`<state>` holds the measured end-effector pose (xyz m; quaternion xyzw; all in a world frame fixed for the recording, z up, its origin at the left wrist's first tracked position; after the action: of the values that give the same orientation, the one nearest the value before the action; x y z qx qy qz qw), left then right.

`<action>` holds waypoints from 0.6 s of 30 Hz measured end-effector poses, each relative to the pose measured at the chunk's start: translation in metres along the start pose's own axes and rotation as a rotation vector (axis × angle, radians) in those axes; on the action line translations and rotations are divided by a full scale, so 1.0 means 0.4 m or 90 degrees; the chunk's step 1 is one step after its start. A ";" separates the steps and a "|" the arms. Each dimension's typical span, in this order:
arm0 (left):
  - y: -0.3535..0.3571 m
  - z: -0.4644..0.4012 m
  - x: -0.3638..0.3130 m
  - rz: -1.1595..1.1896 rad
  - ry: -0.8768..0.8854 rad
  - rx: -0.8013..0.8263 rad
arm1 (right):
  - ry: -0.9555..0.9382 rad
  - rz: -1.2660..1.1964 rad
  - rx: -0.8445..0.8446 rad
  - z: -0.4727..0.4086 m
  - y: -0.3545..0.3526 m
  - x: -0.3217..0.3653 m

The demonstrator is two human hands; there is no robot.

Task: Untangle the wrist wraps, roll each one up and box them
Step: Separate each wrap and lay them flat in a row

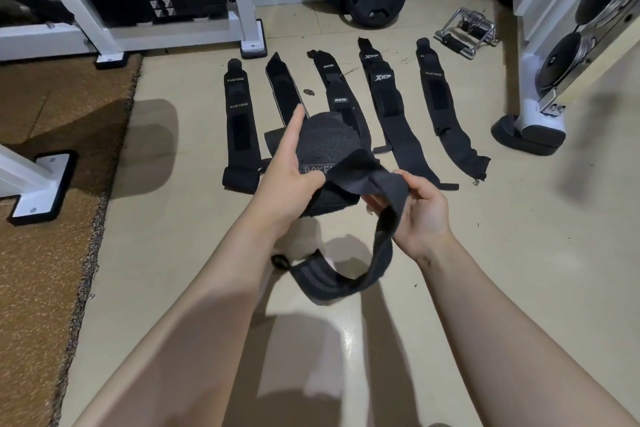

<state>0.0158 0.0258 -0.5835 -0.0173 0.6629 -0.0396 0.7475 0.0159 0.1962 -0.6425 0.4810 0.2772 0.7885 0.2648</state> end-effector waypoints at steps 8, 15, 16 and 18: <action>-0.085 0.000 0.029 0.097 -0.062 -0.099 | -0.071 0.137 -0.076 -0.005 0.020 0.036; -0.060 0.024 0.041 0.098 -0.073 -0.033 | -0.073 0.443 -0.083 -0.028 0.047 0.019; -0.061 0.026 0.044 0.104 -0.076 -0.034 | -0.093 0.482 -0.099 -0.029 0.050 0.017; -0.065 0.029 0.046 0.143 -0.083 -0.030 | -0.116 0.531 -0.165 -0.036 0.039 0.012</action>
<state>0.0283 -0.0019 -0.5981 0.0371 0.6113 0.0613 0.7881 -0.0013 0.1859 -0.6341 0.5822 -0.0661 0.8103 0.0055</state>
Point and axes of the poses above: each hand's wrist, its own z-axis away from the middle knuckle, its own y-axis out of the palm, x = y × z, the point moved 6 cm from there along -z, towards the middle knuckle, and after that the axes turned 3 degrees about x, right-handed, at the moved point
